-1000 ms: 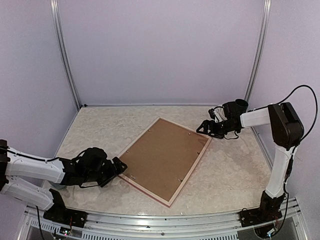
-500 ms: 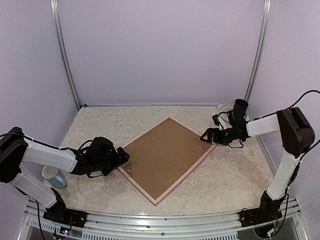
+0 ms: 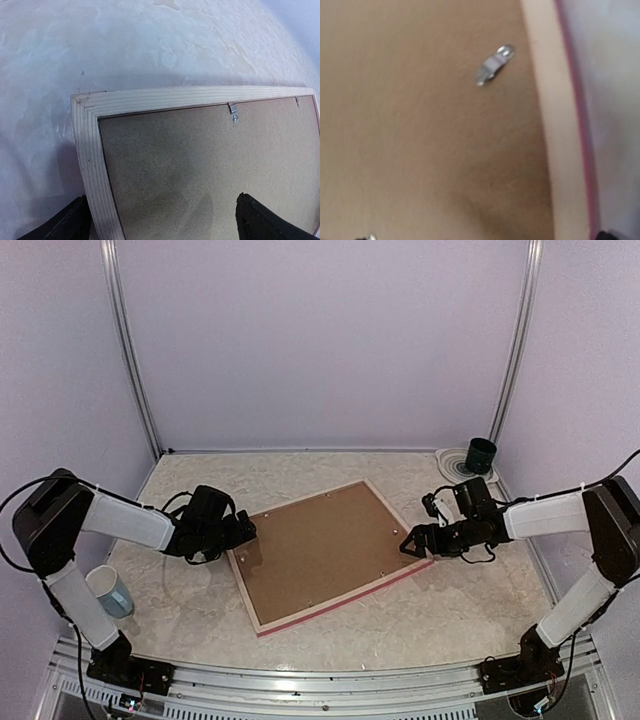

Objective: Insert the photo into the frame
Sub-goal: Rotate the photo frame at the center of the board, then hold the photo frame at the center of the board.

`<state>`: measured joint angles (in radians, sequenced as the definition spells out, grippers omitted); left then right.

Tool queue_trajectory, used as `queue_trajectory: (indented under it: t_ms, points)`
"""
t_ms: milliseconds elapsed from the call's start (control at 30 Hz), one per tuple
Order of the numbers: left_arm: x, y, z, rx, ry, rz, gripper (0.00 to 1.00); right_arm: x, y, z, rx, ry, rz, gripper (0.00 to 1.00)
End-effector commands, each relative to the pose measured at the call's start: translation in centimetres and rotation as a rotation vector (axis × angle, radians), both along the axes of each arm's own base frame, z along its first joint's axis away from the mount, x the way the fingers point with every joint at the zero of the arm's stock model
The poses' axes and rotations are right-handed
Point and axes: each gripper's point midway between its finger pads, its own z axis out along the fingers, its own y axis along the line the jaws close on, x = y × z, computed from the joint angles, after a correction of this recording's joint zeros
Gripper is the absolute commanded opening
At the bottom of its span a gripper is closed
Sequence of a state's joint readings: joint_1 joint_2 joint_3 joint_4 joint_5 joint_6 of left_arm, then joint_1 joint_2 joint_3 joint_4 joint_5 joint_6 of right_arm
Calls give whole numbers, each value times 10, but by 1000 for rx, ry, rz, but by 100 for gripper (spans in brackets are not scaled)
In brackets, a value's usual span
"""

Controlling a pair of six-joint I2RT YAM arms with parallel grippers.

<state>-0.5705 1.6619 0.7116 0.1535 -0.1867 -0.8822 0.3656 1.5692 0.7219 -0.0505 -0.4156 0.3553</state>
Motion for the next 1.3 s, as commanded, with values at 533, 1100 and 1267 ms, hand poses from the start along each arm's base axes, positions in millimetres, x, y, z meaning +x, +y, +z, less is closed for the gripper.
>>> queue_trajectory:
  t_ms: [533,1100,1267]
  points:
    - [53,-64,-21,-22,67,-270,99,-86,23,9,-7,84,68,98]
    - [3,-7,-5,136,52,-258,96,-8,-14,32,-150,-26,-98,99]
    - [4,-15,-2,175,30,-298,95,-4,-12,17,-167,-9,-93,99]
